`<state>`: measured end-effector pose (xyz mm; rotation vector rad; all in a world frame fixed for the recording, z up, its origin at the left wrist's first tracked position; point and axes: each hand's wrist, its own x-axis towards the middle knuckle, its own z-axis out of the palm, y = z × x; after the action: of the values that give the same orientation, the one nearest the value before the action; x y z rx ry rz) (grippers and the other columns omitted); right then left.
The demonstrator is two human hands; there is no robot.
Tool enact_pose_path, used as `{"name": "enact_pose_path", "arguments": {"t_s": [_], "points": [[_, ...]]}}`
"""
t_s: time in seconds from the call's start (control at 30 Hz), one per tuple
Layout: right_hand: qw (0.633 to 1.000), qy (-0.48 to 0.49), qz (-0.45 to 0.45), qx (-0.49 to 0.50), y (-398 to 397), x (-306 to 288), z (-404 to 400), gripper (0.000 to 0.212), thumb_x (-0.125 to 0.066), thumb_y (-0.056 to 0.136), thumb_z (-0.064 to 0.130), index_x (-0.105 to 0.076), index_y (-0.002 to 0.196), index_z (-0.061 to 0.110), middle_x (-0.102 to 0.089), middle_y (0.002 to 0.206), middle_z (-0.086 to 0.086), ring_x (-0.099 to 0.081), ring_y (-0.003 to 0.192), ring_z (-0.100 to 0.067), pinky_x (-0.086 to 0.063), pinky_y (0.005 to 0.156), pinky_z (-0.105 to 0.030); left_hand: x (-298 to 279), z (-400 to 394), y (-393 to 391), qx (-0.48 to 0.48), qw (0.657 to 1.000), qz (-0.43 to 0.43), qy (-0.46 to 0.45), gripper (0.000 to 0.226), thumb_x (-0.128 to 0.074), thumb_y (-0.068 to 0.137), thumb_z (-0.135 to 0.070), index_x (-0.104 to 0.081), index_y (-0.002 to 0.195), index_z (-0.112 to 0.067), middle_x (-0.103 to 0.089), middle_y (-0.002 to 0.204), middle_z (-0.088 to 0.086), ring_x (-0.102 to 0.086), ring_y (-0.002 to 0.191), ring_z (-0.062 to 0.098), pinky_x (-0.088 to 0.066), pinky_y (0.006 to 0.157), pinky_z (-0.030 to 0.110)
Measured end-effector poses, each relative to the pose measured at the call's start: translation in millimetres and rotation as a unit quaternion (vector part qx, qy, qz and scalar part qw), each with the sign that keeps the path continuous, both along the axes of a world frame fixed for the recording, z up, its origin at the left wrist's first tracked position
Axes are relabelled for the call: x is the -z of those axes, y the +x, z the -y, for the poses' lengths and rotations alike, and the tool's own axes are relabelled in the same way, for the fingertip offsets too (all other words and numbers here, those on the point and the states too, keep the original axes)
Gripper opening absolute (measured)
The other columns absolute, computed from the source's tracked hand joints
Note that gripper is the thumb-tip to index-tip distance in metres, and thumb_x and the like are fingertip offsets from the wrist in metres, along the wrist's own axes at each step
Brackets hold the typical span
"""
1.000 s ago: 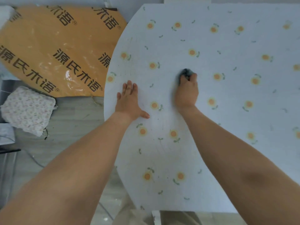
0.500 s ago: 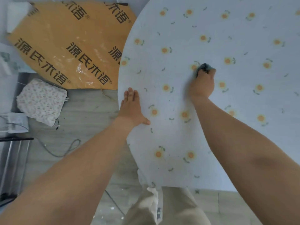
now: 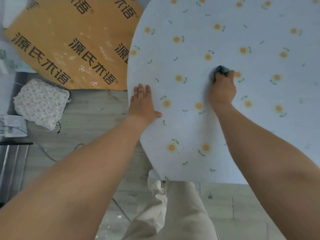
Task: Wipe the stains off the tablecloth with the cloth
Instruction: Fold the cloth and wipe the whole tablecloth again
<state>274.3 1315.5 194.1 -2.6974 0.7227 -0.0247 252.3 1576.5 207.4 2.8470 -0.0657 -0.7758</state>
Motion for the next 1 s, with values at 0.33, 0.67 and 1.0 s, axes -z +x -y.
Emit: {"name": "enact_pose_path", "arguments": {"t_s": [0.33,0.67,1.0], "points": [[0.945,-0.029,0.008,-0.325,-79,1,-41,0.036,-0.054,0.09,0.013,-0.062,0.124,0.017,-0.049,0.12,-0.014,-0.058,0.086,-0.035,-0.044,0.064,-0.034,2,5,-54,0.019,0.999,-0.029,-0.011,0.149,-0.09,0.058,-0.054,0.009,0.156,-0.004,0.018,0.164,0.014,0.015,0.151,0.03,-0.004,0.125,0.042],[0.957,0.062,0.029,-0.282,-122,5,-123,0.029,-0.063,0.082,0.005,-0.067,0.11,0.009,-0.055,0.114,-0.018,-0.057,0.092,-0.035,-0.048,0.078,-0.035,2,13,-97,0.046,0.999,-0.02,0.001,0.144,-0.082,0.063,-0.065,0.008,0.156,0.0,0.012,0.164,0.019,0.013,0.152,0.032,-0.002,0.125,0.043],[0.998,0.016,0.031,0.048,-141,3,2,0.032,-0.044,0.088,0.003,-0.058,0.117,0.001,-0.044,0.122,-0.022,-0.05,0.104,-0.038,-0.038,0.082,-0.032,0,7,-117,0.043,0.998,-0.028,-0.03,0.145,-0.088,0.063,-0.054,0.011,0.156,-0.003,0.02,0.163,0.013,0.017,0.151,0.029,-0.001,0.124,0.039]]}}
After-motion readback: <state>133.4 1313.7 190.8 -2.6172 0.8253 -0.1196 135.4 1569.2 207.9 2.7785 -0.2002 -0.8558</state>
